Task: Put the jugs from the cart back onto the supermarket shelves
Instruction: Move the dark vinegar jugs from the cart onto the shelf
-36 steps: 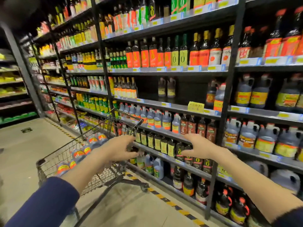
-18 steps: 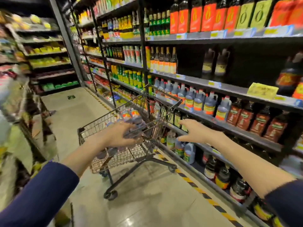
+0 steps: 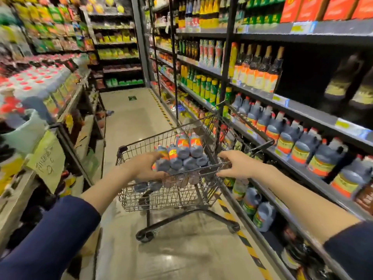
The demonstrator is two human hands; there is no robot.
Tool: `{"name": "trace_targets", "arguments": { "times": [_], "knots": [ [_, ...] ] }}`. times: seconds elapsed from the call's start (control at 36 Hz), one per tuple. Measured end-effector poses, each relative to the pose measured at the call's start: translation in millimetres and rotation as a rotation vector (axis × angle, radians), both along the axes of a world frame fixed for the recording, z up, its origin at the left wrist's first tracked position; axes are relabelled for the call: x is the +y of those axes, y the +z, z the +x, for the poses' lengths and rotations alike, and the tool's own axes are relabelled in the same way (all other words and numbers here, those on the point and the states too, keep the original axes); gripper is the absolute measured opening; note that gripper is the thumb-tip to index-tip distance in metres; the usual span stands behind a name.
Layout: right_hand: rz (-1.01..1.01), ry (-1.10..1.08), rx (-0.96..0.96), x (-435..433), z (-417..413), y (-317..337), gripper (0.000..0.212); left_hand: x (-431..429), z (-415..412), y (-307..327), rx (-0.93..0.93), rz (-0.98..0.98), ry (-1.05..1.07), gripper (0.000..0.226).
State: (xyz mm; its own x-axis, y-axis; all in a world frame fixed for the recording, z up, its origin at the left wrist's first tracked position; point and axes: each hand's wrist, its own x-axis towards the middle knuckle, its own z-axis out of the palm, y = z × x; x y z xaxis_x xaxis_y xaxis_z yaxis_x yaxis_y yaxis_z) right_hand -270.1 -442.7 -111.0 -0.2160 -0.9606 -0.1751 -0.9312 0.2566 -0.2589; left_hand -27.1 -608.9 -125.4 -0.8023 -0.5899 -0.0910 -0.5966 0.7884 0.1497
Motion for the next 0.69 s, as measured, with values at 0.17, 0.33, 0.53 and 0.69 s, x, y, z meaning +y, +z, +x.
{"name": "trace_targets", "arguments": {
  "times": [0.17,0.33,0.53,0.69],
  "knots": [
    [-0.026,0.054,-0.019,-44.2,-35.9,-8.3,0.059,-29.4,-24.1,-11.6,-0.062,0.006,0.047,0.101],
    [0.000,0.086,-0.092,-79.9,-58.1,-23.0,0.052,-60.0,-47.5,-25.5,-0.077,0.047,0.063,0.100],
    [0.040,0.089,-0.123,-139.8,-88.3,-42.5,0.057,-114.7,-78.9,-40.4,-0.108,0.127,0.127,0.077],
    [0.025,0.010,-0.180,-200.8,-112.6,-54.4,0.063,-176.0,-111.0,-52.0,-0.117,0.174,0.101,0.091]
  ]
}}
